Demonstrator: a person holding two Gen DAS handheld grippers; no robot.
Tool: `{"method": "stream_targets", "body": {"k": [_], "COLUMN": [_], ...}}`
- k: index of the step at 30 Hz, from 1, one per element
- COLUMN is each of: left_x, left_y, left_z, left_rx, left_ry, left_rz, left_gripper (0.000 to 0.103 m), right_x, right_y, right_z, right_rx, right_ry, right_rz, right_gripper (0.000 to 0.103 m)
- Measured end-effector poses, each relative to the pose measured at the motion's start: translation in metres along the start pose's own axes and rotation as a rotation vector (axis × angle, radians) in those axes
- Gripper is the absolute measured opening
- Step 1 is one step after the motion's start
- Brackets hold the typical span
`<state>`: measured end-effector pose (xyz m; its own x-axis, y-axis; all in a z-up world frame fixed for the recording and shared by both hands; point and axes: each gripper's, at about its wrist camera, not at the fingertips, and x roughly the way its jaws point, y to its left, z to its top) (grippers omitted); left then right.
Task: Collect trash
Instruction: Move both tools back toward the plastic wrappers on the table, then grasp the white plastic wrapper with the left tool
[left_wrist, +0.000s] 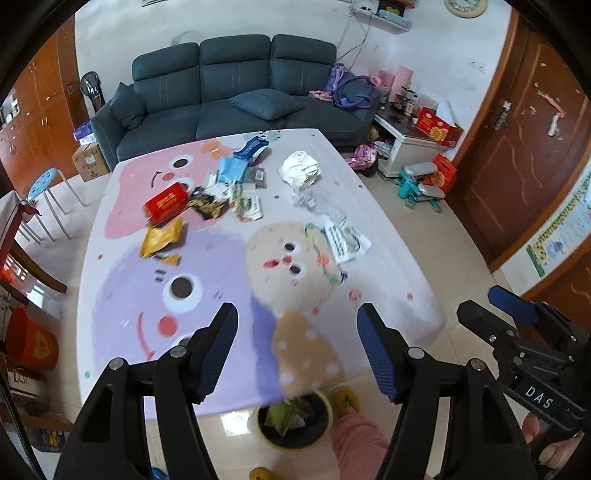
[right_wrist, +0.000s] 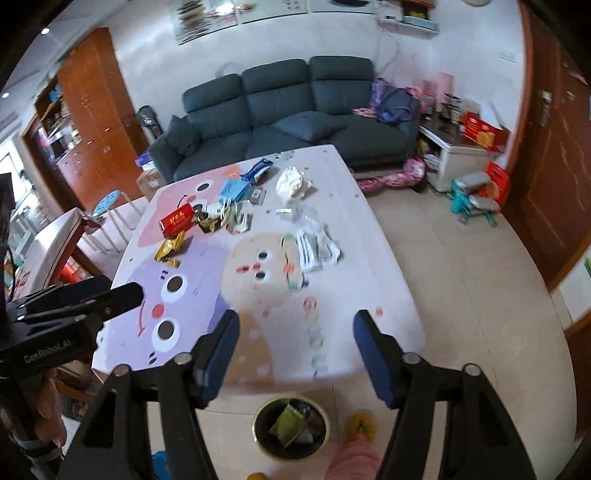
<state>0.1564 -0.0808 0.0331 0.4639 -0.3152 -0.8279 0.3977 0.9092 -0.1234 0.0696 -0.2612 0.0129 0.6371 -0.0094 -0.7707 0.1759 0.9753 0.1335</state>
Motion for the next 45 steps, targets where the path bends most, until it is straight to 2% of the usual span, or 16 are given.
{"method": "stream_targets", "body": {"k": [4,6,12,19,26,31,34,35,37,40,43,45], "left_x": [0.049,0.079,0.166,0.254,0.301,0.32,0.324,0.325,0.324,0.318,0.312,0.306], "left_y": [-0.031,-0.048,-0.077,-0.072,-0.079,-0.083,-0.086,-0.088,-0.09,-0.088,-0.074,-0.063], "left_z": [0.032,0.048,0.078,0.093,0.096,0.089,0.086,0.086,0.085,0.083,0.081,0.077], "left_rx": [-0.056,-0.096,-0.183,-0.345,-0.359,-0.367,-0.346,-0.335,-0.317,-0.325,-0.356,-0.391], "left_ry": [0.048,0.085,0.182,0.279,0.337,0.374,0.367,0.37,0.359,0.357,0.347,0.333], "left_rz": [0.017,0.009,0.044,0.04,0.083,0.11,0.119,0.124,0.137,0.132,0.139,0.14], "left_gripper": [0.067,0.067,0.067,0.067,0.067,0.067,0.066,0.063,0.042,0.026,0.014,0.01], "right_x": [0.052,0.073,0.137,0.201,0.235,0.25,0.254,0.255,0.257,0.263,0.271,0.274], "right_y": [-0.043,-0.058,-0.103,-0.137,-0.15,-0.151,-0.145,-0.143,-0.137,-0.124,-0.11,-0.102], "right_z": [0.035,0.048,0.084,0.108,0.116,0.119,0.122,0.123,0.124,0.126,0.13,0.132], "right_rx": [-0.083,-0.116,-0.174,-0.167,-0.152,-0.173,-0.187,-0.194,-0.203,-0.22,-0.237,-0.239], "right_ry": [0.073,0.113,0.197,0.244,0.282,0.304,0.31,0.311,0.313,0.313,0.323,0.33], "right_rz": [0.042,0.056,0.114,0.15,0.177,0.19,0.204,0.21,0.222,0.247,0.28,0.301], "right_gripper": [0.037,0.034,0.034,0.034,0.034,0.034,0.034,0.034,0.034,0.034,0.034,0.034]}}
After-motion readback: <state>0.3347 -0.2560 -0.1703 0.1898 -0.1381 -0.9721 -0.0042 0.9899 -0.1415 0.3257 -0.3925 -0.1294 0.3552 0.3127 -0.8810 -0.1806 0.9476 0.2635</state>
